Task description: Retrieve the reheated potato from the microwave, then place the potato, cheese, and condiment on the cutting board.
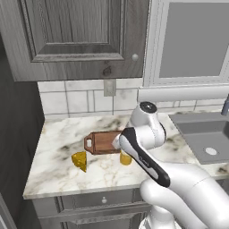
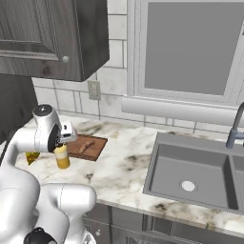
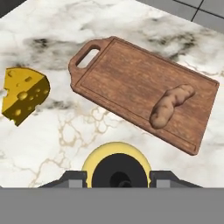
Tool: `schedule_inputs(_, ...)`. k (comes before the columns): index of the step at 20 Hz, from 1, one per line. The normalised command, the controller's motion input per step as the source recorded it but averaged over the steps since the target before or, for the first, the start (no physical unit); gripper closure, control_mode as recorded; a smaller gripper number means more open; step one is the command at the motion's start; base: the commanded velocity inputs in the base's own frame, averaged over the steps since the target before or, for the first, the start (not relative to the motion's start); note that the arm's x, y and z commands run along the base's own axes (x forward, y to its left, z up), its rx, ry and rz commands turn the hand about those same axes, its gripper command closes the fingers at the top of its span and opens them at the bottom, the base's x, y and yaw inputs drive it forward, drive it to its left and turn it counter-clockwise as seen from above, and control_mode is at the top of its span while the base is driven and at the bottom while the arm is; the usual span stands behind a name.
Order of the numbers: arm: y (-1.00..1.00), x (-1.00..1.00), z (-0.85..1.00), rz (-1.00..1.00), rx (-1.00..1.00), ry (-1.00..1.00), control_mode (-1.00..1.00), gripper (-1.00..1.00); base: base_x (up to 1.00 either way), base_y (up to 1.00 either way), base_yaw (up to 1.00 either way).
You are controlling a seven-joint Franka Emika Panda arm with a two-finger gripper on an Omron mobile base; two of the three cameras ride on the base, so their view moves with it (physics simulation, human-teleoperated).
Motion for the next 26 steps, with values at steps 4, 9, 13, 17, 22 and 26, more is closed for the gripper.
schedule_inputs(4,0.03,0.38,0.39,0.00,0.00,0.02,-1.00,1.00,0.00,0.00,0.00)
schedule_inputs(9,0.03,0.57,0.08,0.00,0.00,0.00,-1.00,1.00,0.00,0.00,0.00)
schedule_inputs(13,0.11,0.53,0.00,0.00,0.01,0.00,-1.00,1.00,0.00,0.00,0.00)
schedule_inputs(17,0.17,0.47,0.00,0.00,0.00,0.02,-1.00,1.00,0.00,0.00,0.00)
schedule_inputs(22,0.10,0.38,-0.06,0.00,-0.02,0.05,-1.00,1.00,0.00,0.00,0.00)
schedule_inputs(26,-0.02,0.24,-0.17,0.02,-0.06,0.04,-1.00,1.00,0.00,0.00,0.00)
